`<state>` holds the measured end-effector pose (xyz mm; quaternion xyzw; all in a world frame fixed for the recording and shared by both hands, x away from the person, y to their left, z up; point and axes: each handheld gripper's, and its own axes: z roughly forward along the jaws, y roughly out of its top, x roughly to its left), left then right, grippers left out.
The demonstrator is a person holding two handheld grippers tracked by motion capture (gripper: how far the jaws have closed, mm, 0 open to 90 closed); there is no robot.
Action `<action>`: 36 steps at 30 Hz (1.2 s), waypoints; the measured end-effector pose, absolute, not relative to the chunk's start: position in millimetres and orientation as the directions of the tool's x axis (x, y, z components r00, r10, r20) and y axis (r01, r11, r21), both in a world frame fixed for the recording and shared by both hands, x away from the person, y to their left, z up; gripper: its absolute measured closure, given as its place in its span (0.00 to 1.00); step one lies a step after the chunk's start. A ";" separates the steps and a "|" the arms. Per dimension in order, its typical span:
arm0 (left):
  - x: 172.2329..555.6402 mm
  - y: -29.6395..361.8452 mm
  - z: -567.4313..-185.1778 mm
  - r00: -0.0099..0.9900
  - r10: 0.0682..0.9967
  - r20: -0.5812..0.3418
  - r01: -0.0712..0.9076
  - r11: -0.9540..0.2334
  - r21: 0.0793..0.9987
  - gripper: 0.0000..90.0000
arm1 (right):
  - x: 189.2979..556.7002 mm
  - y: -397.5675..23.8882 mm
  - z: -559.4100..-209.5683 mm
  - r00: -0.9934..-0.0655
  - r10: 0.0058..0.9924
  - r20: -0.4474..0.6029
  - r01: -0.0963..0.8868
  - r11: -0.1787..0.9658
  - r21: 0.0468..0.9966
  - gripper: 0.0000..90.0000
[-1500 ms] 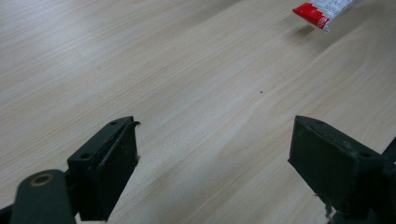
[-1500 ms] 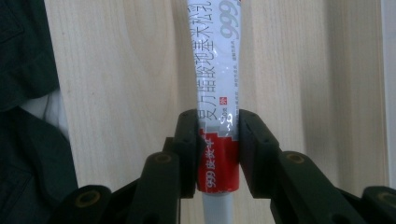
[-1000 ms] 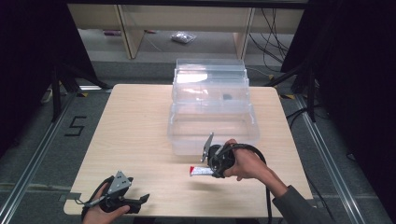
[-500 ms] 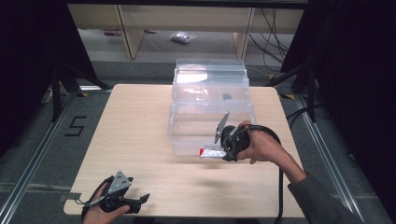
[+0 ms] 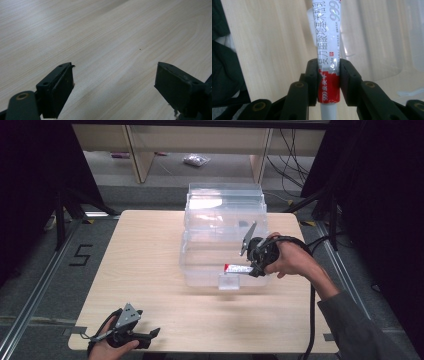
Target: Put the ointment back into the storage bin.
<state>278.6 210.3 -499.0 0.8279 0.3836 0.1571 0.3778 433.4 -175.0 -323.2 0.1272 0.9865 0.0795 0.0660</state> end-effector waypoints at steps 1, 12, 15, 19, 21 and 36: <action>279.0 210.2 -499.2 0.653 0.757 -0.024 0.517 -0.422 0.744 0.17 | 437.7 -177.2 -322.3 -0.962 0.248 -0.115 0.227 0.959 0.168 0.79; 278.6 209.5 -500.1 0.650 0.759 -0.044 0.525 -0.406 0.748 0.17 | 461.7 -187.3 -329.3 -0.953 0.284 -0.101 0.266 0.950 0.163 0.79; 279.3 210.2 -499.7 0.655 0.755 -0.026 0.514 -0.420 0.748 0.17 | 469.4 -190.2 -333.2 -0.950 0.295 -0.102 0.276 0.946 0.169 0.79; 278.8 209.6 -500.2 0.646 0.762 -0.036 0.524 -0.409 0.747 0.17 | 478.8 -194.7 -339.0 -0.947 0.308 -0.095 0.289 0.941 0.175 0.79; 278.9 210.6 -499.1 0.662 0.749 -0.029 0.512 -0.424 0.747 0.17 | 483.3 -197.5 -341.7 -0.945 0.315 -0.094 0.296 0.939 0.174 0.79; 278.7 210.2 -499.4 0.649 0.761 -0.026 0.522 -0.419 0.743 0.17 | 505.6 -212.4 -368.4 -0.945 0.322 -0.057 0.307 0.933 0.187 0.79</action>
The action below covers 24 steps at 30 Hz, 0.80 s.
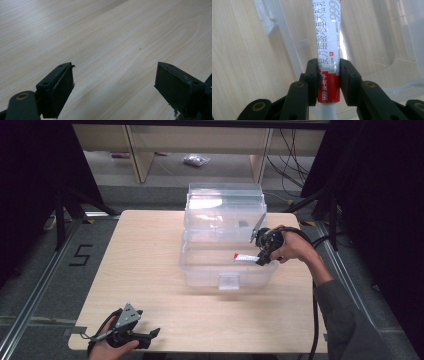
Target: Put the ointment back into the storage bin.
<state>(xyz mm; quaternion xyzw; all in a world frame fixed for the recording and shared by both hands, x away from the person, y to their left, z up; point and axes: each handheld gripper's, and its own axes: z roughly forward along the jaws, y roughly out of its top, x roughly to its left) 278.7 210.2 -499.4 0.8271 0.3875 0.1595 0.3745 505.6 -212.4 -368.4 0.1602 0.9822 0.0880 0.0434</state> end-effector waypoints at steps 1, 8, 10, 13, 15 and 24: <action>278.6 210.2 -499.3 0.649 0.760 -0.027 0.521 -0.419 0.743 0.17 | 504.7 -212.4 -370.0 -0.939 0.341 -0.052 0.328 0.928 0.177 0.79; 278.8 210.3 -499.4 0.649 0.760 -0.026 0.522 -0.420 0.743 0.17 | 504.3 -213.6 -376.0 -0.939 0.339 -0.052 0.326 0.930 0.170 0.79; 278.9 210.3 -499.5 0.649 0.760 -0.026 0.522 -0.421 0.742 0.17 | 505.5 -213.9 -378.5 -0.947 0.318 -0.035 0.307 0.935 0.176 0.79; 278.8 210.2 -499.4 0.650 0.760 -0.026 0.522 -0.421 0.742 0.17 | 505.9 -214.6 -384.9 -0.947 0.319 -0.024 0.311 0.936 0.164 0.79; 279.0 210.3 -499.6 0.648 0.761 -0.027 0.523 -0.419 0.742 0.17 | 506.4 -215.6 -388.3 -0.949 0.316 -0.016 0.309 0.936 0.170 0.79; 278.9 210.4 -499.4 0.649 0.760 -0.026 0.522 -0.420 0.743 0.17 | 510.4 -215.5 -395.2 -0.947 0.322 -0.006 0.318 0.936 0.149 0.78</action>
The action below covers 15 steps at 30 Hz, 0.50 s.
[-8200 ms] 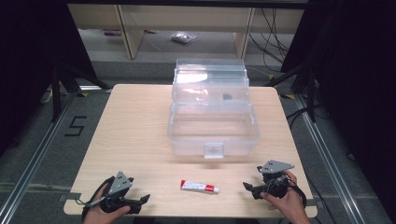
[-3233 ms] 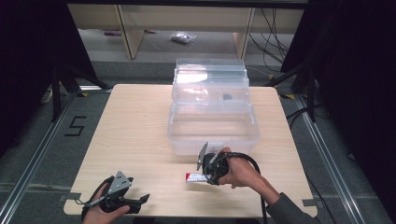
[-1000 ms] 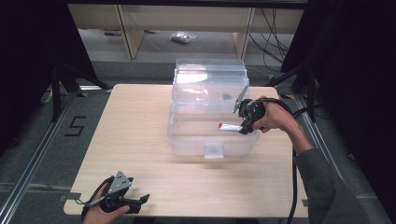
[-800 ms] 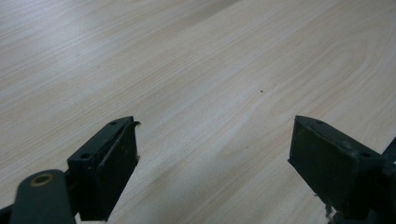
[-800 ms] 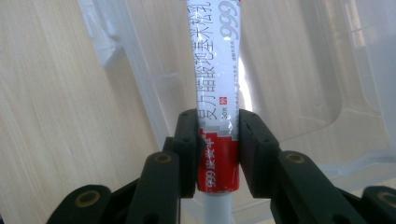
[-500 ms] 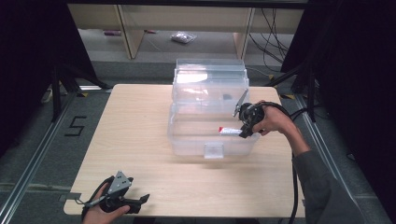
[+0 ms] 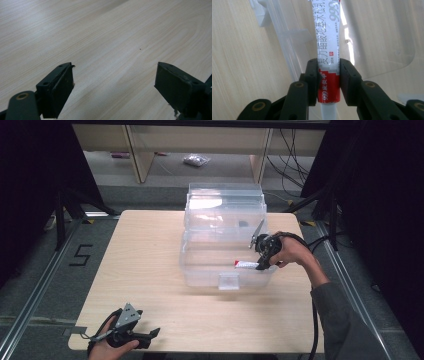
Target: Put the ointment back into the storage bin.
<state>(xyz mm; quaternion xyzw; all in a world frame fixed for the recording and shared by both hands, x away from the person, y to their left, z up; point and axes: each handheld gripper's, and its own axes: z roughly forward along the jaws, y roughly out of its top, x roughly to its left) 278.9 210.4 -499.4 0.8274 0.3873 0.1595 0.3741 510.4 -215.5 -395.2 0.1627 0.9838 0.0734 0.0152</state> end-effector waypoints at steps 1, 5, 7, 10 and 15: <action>278.9 210.5 -499.4 0.649 0.760 -0.026 0.522 -0.421 0.742 0.17 | 510.3 -215.3 -395.3 -0.944 0.330 -0.001 0.327 0.934 0.142 0.78; 278.9 210.3 -499.4 0.649 0.760 -0.026 0.522 -0.420 0.743 0.17 | 511.2 -214.5 -397.4 -0.942 0.336 0.005 0.333 0.932 0.140 0.78; 278.8 210.3 -499.3 0.649 0.760 -0.026 0.522 -0.420 0.743 0.17 | 513.4 -215.0 -399.8 -0.946 0.324 0.023 0.324 0.936 0.141 0.78; 278.8 210.3 -499.4 0.650 0.760 -0.027 0.522 -0.420 0.742 0.17 | 514.6 -215.0 -399.9 -0.939 0.343 0.022 0.342 0.929 0.144 0.77; 278.9 210.1 -499.4 0.650 0.760 -0.026 0.522 -0.421 0.742 0.17 | 513.8 -216.1 -395.2 -0.935 0.353 0.016 0.351 0.922 0.166 0.75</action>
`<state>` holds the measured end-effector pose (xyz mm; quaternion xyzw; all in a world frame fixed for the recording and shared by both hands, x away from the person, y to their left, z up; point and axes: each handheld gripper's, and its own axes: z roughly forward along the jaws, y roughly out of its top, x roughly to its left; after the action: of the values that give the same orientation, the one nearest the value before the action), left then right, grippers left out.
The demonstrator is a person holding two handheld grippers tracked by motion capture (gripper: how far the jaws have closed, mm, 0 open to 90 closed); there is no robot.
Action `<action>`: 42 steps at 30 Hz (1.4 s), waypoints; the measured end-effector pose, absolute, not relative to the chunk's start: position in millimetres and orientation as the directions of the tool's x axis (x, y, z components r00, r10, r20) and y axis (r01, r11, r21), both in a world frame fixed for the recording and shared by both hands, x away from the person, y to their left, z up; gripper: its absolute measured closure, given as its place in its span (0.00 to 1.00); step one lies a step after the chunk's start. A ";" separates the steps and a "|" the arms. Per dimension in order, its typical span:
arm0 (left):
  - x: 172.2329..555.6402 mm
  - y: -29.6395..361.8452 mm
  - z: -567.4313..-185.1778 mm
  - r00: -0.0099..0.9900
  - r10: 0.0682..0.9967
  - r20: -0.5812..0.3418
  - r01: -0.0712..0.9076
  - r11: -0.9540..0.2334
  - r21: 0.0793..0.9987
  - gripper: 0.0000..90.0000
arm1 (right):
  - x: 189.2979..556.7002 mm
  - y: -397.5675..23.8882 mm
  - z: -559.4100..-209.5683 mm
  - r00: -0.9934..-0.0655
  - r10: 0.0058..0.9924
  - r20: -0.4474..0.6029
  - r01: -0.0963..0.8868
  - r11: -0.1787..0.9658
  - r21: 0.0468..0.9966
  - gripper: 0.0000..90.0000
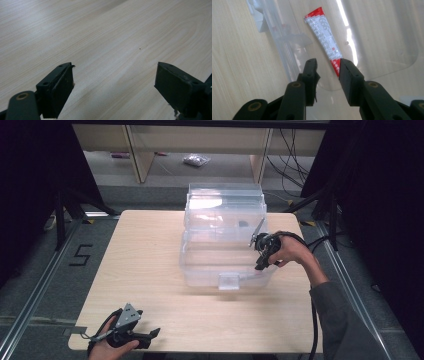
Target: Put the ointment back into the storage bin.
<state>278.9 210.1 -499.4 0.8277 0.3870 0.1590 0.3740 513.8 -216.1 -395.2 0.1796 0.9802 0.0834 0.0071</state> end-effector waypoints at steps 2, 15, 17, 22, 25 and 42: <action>278.9 210.1 -499.4 0.650 0.759 -0.025 0.521 -0.422 0.742 0.17 | 513.5 -216.5 -393.0 -0.936 0.352 0.014 0.348 0.920 0.178 0.74; 278.9 209.9 -499.4 0.650 0.759 -0.026 0.521 -0.421 0.742 0.17 | 510.1 -222.6 -382.6 -0.922 0.387 0.013 0.380 0.897 0.225 0.72; 279.0 210.0 -499.4 0.652 0.758 -0.026 0.521 -0.423 0.742 0.17 | 509.9 -222.6 -382.5 -0.923 0.384 0.019 0.378 0.895 0.236 0.71; 279.0 210.0 -499.4 0.650 0.759 -0.025 0.521 -0.422 0.742 0.17 | 508.2 -225.8 -376.8 -0.914 0.405 0.004 0.393 0.883 0.256 0.69; 279.0 210.0 -499.4 0.650 0.760 -0.026 0.522 -0.421 0.742 0.17 | 507.0 -227.6 -373.9 -0.902 0.432 0.012 0.419 0.867 0.271 0.67; 279.2 210.3 -499.4 0.649 0.760 -0.026 0.523 -0.421 0.741 0.17 | 494.9 -231.0 -356.3 -0.855 0.519 0.003 0.486 0.797 0.359 0.44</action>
<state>279.2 210.3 -499.4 0.8277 0.3875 0.1592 0.3733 494.9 -231.0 -356.3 0.2654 0.9467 0.1761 0.0478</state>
